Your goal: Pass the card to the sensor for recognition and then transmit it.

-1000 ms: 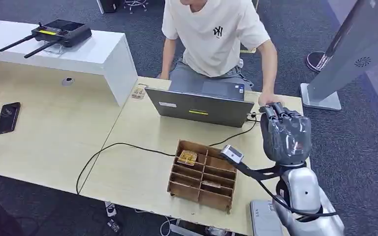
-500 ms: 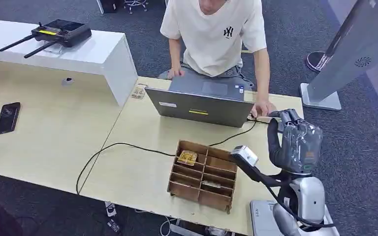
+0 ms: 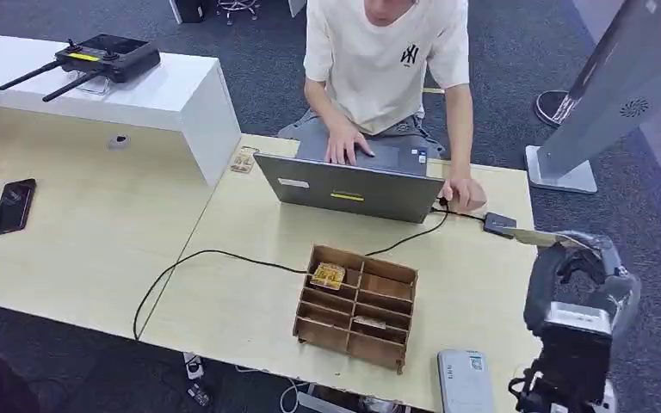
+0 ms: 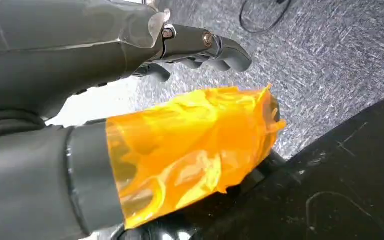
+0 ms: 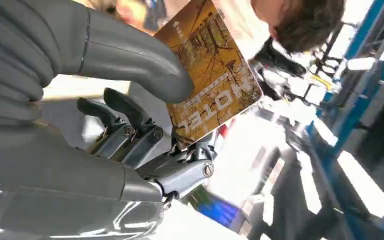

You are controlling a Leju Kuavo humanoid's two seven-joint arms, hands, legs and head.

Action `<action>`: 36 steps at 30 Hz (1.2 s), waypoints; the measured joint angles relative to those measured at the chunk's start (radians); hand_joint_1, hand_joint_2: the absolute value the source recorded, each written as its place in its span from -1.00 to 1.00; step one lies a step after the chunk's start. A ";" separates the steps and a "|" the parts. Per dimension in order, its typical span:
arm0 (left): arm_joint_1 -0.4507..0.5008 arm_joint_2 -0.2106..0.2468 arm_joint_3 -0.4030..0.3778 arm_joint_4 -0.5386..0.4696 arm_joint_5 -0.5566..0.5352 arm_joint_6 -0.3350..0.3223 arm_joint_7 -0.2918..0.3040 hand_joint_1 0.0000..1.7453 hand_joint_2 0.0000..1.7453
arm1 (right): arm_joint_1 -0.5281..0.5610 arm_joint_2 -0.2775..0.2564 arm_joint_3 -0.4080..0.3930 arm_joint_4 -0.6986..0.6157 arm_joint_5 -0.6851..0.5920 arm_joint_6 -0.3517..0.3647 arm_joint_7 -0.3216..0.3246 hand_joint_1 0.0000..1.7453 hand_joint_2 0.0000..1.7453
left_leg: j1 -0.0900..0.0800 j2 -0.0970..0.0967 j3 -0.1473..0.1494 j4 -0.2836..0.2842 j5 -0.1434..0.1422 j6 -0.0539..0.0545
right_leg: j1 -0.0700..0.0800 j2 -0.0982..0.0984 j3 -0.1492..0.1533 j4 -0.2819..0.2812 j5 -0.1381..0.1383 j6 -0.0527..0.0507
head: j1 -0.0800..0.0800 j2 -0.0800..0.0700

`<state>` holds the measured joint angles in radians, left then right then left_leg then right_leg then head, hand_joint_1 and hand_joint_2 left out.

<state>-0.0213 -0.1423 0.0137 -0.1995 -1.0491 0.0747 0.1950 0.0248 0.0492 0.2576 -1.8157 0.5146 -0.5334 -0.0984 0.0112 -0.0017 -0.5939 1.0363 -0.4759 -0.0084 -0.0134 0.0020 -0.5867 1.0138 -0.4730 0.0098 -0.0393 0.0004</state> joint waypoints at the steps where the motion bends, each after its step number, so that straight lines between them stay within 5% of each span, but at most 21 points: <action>1: 0.002 0.000 0.004 0.000 0.005 0.003 -0.001 -1.00 -1.00 | 0.024 0.001 -0.009 -0.012 -0.038 0.010 -0.005 1.00 1.00 | 0.000 0.000 0.000 0.000 0.000 0.001 | 0.000 0.000 0.000 0.000 0.000 0.000 | 0.000 0.000; 8: 0.016 0.000 0.049 0.000 0.044 0.023 -0.014 -1.00 -1.00 | 0.180 0.002 -0.068 -0.077 -0.325 0.076 -0.060 1.00 1.00 | 0.000 0.000 0.000 0.000 -0.001 0.001 | 0.000 0.000 0.000 0.000 0.000 0.000 | 0.000 0.000; 22: 0.025 0.000 0.107 0.000 0.087 0.040 -0.018 -1.00 -1.00 | 0.363 -0.021 -0.062 -0.088 -0.367 0.080 -0.008 1.00 1.00 | 0.000 0.000 0.000 0.000 -0.001 0.001 | 0.000 0.000 0.000 0.000 -0.001 0.000 | 0.000 0.000; 26: 0.028 0.001 0.122 0.000 0.096 0.041 -0.019 -1.00 -1.00 | 0.392 -0.078 -0.016 -0.077 -0.345 0.061 0.062 1.00 1.00 | 0.000 0.000 0.000 0.000 -0.002 0.002 | 0.000 0.000 0.000 0.000 -0.001 0.000 | 0.000 0.000; 36: 0.030 0.006 0.126 0.000 0.089 0.030 -0.019 -1.00 -1.00 | 0.355 -0.284 0.243 0.012 -0.329 -0.020 0.217 1.00 1.00 | 0.000 0.001 -0.001 0.000 -0.002 0.002 | 0.000 0.000 0.000 -0.001 -0.001 0.000 | 0.000 0.000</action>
<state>0.0090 -0.1366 0.1396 -0.1991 -0.9598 0.1049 0.1762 0.3803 -0.2347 0.5007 -1.8041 0.1861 -0.5539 0.1189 0.0112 -0.0011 -0.5945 1.0360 -0.4778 -0.0066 -0.0134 0.0019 -0.5865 1.0133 -0.4738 0.0096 -0.0393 0.0004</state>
